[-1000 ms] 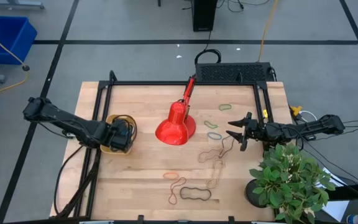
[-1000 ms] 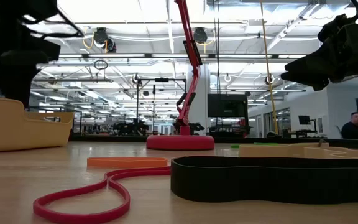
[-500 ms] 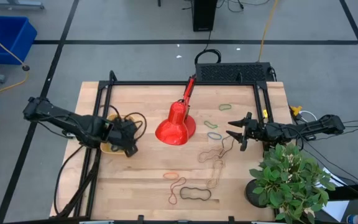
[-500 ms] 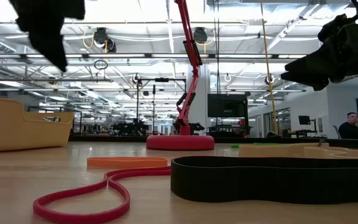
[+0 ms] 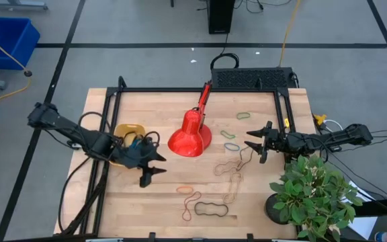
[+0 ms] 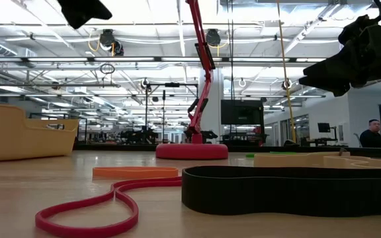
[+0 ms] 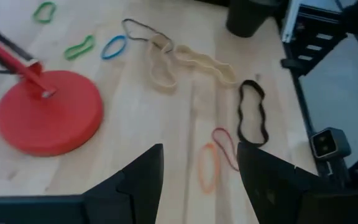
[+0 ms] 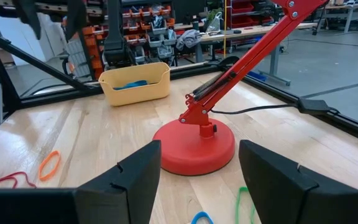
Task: Pick and place rubber bands into bin
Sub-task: Put the orange rubber band into the yellow bin
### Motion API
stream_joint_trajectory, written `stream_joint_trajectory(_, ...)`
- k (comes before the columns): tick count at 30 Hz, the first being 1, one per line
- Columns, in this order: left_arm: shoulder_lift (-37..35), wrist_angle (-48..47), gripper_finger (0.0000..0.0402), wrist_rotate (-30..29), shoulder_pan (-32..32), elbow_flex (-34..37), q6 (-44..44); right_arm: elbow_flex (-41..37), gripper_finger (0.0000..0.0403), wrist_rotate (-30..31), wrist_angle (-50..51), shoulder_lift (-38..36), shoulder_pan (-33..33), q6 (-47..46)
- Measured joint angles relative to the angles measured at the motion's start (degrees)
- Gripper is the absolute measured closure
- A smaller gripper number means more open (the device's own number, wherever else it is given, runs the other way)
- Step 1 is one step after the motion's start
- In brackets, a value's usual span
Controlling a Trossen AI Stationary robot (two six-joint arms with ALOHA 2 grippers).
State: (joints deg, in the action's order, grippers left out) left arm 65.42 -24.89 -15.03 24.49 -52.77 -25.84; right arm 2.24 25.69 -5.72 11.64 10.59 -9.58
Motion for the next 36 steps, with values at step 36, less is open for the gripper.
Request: stream_joint_trajectory(36,40.77,22.56,0.0190,-6.12,3.46,0.04,-6.10,0.00,0.0193,-0.21,0.19,0.02,0.00,-0.22)
